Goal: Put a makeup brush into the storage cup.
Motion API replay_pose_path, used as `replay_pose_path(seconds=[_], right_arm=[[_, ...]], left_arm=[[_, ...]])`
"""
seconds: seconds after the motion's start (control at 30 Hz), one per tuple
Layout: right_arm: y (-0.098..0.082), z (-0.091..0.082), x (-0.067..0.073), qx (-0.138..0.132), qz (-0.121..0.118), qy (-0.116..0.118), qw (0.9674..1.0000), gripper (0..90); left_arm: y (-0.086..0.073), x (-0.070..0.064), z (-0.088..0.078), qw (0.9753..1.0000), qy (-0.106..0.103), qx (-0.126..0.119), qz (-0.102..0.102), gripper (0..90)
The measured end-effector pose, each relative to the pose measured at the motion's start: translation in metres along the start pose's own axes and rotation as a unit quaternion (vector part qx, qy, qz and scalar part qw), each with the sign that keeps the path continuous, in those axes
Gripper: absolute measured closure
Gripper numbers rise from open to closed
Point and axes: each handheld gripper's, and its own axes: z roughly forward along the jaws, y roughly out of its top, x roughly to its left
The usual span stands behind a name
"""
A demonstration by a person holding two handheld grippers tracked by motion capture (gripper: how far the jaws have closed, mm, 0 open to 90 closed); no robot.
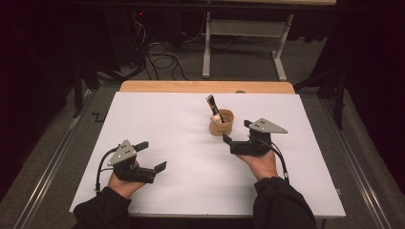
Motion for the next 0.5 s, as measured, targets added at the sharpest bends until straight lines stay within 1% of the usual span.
replay_pose_path(seconds=[0.13, 0.2, 0.37, 0.4, 0.5], right_arm=[[-0.003, -0.011, 0.002, 0.0, -0.015, -0.002, 0.9999, 0.6], [-0.006, -0.018, 0.002, -0.002, -0.015, -0.002, 0.9999, 0.6], [-0.014, -0.035, 0.002, -0.004, -0.025, -0.005, 0.9997, 0.6], [-0.016, -0.038, 0.002, -0.004, -0.024, -0.005, 0.9997, 0.6], [-0.021, -0.049, 0.001, -0.008, -0.025, -0.011, 0.9996, 0.6]], left_arm=[[0.0, 0.0, 0.0, 1.0, 0.001, 0.001, -0.001, 0.6], [-0.001, 0.001, 0.001, 1.0, 0.002, 0.002, -0.002, 0.5], [-0.001, 0.001, 0.001, 1.0, 0.004, 0.003, -0.004, 0.6], [-0.001, 0.001, 0.001, 1.0, 0.004, 0.004, -0.005, 0.6], [-0.002, 0.001, 0.002, 1.0, 0.005, 0.005, -0.005, 0.6]])
